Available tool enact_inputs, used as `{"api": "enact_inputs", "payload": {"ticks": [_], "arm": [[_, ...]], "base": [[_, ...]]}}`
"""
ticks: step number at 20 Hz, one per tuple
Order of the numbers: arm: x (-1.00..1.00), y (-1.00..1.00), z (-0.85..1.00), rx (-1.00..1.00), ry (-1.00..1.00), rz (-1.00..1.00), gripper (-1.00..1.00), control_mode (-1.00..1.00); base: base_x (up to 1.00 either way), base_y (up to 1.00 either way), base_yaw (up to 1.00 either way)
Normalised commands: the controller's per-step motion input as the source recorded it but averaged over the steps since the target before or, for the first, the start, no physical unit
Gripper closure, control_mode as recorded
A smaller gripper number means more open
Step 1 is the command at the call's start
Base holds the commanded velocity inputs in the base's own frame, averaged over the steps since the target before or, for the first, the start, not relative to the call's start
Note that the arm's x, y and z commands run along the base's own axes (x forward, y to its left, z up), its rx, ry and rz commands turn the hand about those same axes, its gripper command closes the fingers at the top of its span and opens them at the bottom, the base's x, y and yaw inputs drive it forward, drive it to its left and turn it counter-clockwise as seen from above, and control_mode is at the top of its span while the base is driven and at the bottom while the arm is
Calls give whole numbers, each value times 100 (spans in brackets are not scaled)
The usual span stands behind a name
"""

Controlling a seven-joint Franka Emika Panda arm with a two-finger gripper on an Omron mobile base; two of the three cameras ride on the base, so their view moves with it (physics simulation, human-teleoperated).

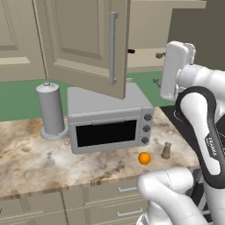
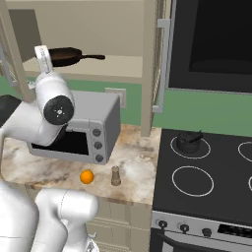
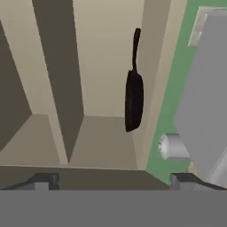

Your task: Pick the pan from the cabinet and place it on the stove. Then turn on the stove burner for the pan.

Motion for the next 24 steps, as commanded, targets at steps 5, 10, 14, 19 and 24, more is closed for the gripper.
{"api": "enact_inputs", "payload": {"ticks": [5,10,14,19,24], "arm": [[45,26,-44,13,0,27,-100,-100],[53,37,-16,9,0,23,-100,-100],[54,23,0,4,3,23,-100,-100],[27,25,0,0,0,24,-100,-100],[2,37,0,0,0,22,-100,-100]], "base": [[0,0,0],[0,0,0],[0,0,0],[0,0,0],[0,0,0]]}}
